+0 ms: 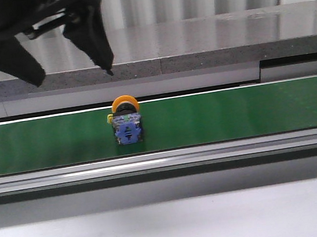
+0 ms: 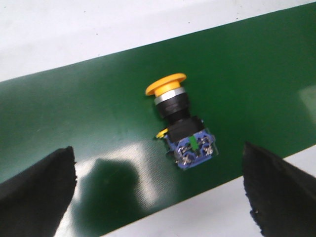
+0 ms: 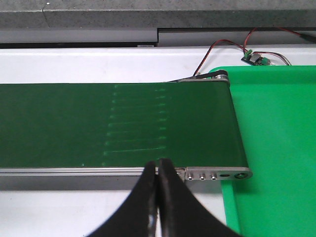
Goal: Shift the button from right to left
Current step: 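Lower the open left gripper over the button on the belt, then close the left gripper on the button and lift it toward the blue tray, then lower the held button into the blue tray with the left gripper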
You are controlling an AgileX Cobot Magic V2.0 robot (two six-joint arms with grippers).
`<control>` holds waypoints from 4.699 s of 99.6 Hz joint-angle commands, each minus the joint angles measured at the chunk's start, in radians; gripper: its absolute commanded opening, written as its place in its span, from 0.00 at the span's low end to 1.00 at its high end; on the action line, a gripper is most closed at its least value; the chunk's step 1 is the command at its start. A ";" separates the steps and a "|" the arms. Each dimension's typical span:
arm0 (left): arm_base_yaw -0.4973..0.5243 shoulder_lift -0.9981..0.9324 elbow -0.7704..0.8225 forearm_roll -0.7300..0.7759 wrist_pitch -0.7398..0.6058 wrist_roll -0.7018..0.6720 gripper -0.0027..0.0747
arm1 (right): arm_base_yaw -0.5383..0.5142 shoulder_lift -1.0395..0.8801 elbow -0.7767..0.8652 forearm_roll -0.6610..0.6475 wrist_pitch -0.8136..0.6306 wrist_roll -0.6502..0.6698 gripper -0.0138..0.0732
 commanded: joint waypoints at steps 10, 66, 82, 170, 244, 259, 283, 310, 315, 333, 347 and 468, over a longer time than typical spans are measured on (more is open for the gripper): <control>-0.010 0.072 -0.111 0.009 -0.052 -0.023 0.88 | 0.001 0.004 -0.022 0.004 -0.073 -0.007 0.08; -0.010 0.249 -0.137 -0.005 0.008 -0.048 0.54 | 0.001 0.004 -0.022 0.004 -0.073 -0.007 0.08; -0.010 0.243 -0.137 0.006 0.023 -0.048 0.08 | 0.001 0.004 -0.022 0.004 -0.073 -0.007 0.08; 0.589 -0.112 -0.100 0.087 0.232 0.346 0.01 | 0.001 0.004 -0.022 0.004 -0.073 -0.007 0.08; 0.979 -0.100 0.025 0.065 -0.035 0.432 0.01 | 0.001 0.004 -0.022 0.004 -0.073 -0.007 0.08; 0.979 -0.044 0.025 0.065 -0.056 0.534 0.01 | 0.001 0.004 -0.022 0.004 -0.073 -0.007 0.08; 0.995 0.078 0.025 0.021 -0.056 0.690 0.01 | 0.001 0.004 -0.022 0.004 -0.073 -0.007 0.08; 1.151 0.154 0.025 -0.458 -0.041 1.187 0.01 | 0.001 0.004 -0.022 0.004 -0.073 -0.007 0.08; 1.176 0.166 0.023 -0.484 -0.039 1.232 0.01 | 0.001 0.004 -0.022 0.004 -0.073 -0.007 0.08; 1.217 0.213 0.022 -0.500 -0.039 1.387 0.01 | 0.001 0.004 -0.022 0.004 -0.073 -0.007 0.08; 1.217 0.241 0.022 -0.504 -0.058 1.455 0.01 | 0.001 0.004 -0.022 0.004 -0.073 -0.007 0.08; 1.192 0.368 -0.037 -0.591 0.017 1.535 0.01 | 0.001 0.004 -0.022 0.004 -0.073 -0.007 0.08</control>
